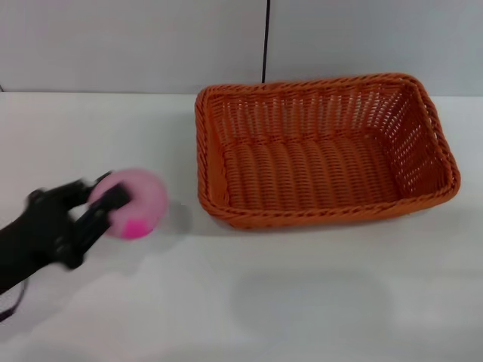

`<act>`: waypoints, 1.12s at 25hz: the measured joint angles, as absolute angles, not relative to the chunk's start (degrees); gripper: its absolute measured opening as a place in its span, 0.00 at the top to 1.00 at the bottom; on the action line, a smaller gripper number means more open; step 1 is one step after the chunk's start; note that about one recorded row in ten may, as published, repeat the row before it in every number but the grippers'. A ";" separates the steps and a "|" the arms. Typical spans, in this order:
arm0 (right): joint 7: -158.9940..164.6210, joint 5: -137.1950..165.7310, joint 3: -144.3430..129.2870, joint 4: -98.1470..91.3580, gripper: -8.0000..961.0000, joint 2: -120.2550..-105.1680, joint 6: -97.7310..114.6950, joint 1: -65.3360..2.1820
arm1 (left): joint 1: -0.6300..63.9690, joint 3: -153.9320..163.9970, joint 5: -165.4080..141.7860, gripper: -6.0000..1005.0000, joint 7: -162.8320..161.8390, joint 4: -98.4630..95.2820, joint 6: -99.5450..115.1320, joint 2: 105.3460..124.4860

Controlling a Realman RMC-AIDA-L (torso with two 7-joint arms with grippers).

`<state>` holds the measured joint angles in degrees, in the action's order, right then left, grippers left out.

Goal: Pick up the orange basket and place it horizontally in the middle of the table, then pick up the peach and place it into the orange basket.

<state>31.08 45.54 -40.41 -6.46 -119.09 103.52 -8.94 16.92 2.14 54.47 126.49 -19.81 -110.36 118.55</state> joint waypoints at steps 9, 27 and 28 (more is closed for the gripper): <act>31.46 45.58 -40.51 -5.10 0.42 -119.14 104.96 -10.00 | 29.76 2.04 54.33 0.85 134.29 0.63 -98.65 118.74; 31.63 45.63 -40.45 -4.57 0.42 -119.06 105.63 -10.29 | 32.51 -9.64 54.01 0.50 162.42 25.31 -67.06 118.67; 31.63 45.62 -40.45 -4.59 0.42 -119.07 105.58 -10.34 | 31.94 -10.00 54.00 0.48 162.47 25.22 -67.41 118.64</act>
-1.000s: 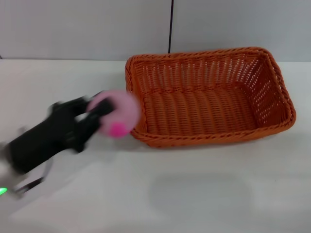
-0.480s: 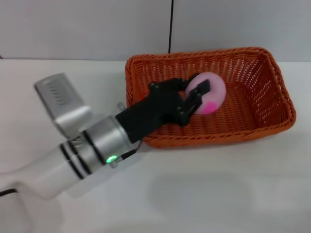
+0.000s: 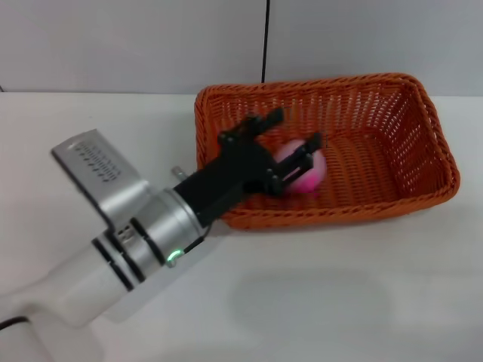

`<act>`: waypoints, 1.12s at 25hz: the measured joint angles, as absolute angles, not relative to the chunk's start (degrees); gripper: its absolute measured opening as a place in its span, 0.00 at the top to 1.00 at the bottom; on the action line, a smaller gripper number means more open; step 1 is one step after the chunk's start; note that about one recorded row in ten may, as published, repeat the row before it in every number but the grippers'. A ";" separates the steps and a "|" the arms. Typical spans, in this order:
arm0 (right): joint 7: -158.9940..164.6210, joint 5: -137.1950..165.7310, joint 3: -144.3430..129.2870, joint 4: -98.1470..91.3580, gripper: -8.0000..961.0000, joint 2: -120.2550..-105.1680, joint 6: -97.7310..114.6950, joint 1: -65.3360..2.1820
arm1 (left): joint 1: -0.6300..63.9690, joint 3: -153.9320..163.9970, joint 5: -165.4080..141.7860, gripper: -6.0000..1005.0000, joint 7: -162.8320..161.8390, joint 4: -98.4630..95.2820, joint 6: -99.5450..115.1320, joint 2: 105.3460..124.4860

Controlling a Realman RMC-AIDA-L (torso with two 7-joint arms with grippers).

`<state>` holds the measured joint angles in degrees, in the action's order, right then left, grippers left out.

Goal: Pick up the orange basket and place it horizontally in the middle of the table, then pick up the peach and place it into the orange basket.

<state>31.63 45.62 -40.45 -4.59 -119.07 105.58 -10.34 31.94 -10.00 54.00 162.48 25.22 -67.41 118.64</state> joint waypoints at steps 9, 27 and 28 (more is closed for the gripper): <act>31.20 45.55 -38.59 -4.84 0.42 -119.00 105.08 -10.21 | 19.97 -17.23 54.09 0.24 161.96 18.87 -83.16 118.16; 25.40 45.60 -30.98 -0.81 0.42 -118.92 98.71 -12.61 | 5.96 -30.43 54.57 0.18 159.39 6.80 -95.59 118.28; 25.44 45.72 -31.22 -0.76 0.42 -118.91 97.29 -12.70 | 5.84 -30.61 54.58 0.18 159.39 6.80 -95.60 118.29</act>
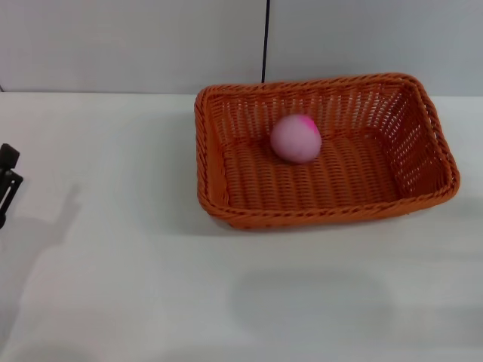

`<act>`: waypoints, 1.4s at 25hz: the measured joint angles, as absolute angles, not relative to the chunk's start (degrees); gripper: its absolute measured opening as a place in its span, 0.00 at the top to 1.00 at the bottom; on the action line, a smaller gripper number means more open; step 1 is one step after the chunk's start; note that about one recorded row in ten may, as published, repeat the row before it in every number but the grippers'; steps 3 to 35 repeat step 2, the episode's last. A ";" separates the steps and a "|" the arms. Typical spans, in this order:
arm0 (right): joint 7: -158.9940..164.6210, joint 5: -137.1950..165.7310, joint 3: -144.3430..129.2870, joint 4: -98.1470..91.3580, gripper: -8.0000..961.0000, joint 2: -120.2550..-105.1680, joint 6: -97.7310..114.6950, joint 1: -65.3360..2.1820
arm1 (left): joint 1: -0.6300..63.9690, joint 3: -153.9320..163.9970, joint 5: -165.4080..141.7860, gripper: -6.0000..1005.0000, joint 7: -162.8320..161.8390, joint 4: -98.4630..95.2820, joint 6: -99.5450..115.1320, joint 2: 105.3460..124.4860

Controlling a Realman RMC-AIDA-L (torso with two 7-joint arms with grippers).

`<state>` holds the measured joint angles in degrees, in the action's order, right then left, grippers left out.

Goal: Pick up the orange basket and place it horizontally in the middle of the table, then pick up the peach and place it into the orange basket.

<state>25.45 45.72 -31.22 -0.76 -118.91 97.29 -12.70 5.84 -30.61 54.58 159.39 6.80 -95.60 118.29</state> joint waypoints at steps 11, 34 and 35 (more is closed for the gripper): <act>25.46 45.74 -31.21 -0.74 0.42 -118.91 96.57 -12.74 | 5.61 -31.32 54.58 0.18 159.39 6.77 -95.70 118.30; 25.46 45.74 -31.21 -0.74 0.42 -118.91 96.57 -12.74 | 5.61 -31.32 54.58 0.18 159.39 6.77 -95.70 118.30; 25.46 45.74 -31.21 -0.74 0.42 -118.91 96.57 -12.74 | 5.61 -31.32 54.58 0.18 159.39 6.77 -95.70 118.30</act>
